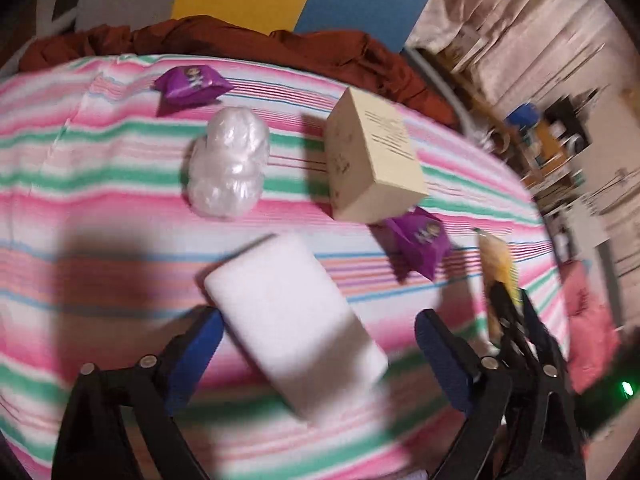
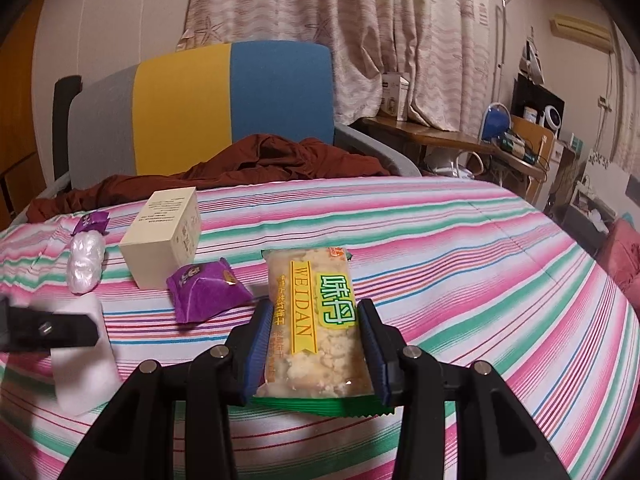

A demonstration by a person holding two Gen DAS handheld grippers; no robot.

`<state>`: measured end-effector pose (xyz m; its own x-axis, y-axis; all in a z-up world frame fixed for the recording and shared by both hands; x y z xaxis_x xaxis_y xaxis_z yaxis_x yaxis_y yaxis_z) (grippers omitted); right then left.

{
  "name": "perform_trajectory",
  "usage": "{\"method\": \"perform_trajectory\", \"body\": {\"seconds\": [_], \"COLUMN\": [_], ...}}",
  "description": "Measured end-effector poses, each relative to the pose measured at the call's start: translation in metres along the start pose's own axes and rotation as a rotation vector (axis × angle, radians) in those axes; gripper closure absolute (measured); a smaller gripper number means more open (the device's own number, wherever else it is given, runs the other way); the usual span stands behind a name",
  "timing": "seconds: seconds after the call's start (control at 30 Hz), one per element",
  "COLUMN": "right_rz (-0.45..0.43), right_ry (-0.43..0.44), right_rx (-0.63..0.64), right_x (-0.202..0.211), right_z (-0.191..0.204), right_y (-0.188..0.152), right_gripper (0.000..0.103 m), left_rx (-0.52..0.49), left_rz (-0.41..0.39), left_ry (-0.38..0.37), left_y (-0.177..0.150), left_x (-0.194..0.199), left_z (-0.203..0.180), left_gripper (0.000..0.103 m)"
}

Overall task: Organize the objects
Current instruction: 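Grasp the white eraser sponge with the left tool while the right tool holds the bag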

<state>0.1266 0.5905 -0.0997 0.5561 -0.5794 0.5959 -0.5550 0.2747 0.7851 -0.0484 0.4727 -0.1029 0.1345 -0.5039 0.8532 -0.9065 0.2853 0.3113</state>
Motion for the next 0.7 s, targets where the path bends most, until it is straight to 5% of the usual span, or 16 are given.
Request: {"method": "perform_trajectory", "body": {"seconds": [0.1, 0.2, 0.27, 0.7], "right_rz": [0.008, 0.005, 0.006, 0.013], "right_ry": [0.011, 0.025, 0.030, 0.017], "right_rx": [-0.030, -0.066, -0.087, -0.069], "right_x": [-0.002, -0.002, -0.003, -0.003], "right_z": [-0.006, -0.012, -0.016, -0.010], "right_y": [-0.001, -0.003, -0.004, -0.003], "right_gripper": [0.060, 0.060, 0.060, 0.060], "left_rx": [-0.140, -0.321, -0.348, -0.123], "left_rz": [-0.003, -0.098, -0.137, -0.180], "left_ry": [0.133, 0.288, 0.238, -0.046], "left_y": [0.001, -0.016, -0.024, -0.062], "left_x": [-0.014, -0.023, -0.017, 0.047], "left_z": [-0.021, -0.034, -0.034, 0.043], "left_gripper": [0.004, 0.024, 0.044, 0.045]}}
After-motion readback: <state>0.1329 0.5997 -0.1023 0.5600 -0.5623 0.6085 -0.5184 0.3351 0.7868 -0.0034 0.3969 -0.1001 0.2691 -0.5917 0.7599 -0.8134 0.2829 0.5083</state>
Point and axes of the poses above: each gripper's, at about its wrist camera, not at the fingertips, and x roughly against the way its jaws point, z to its left, y to its top, the point moved 1 cm from there along -x, roughly the way its jaws point, and after that the axes turned 10 degrees about x, right-handed, at the moved point
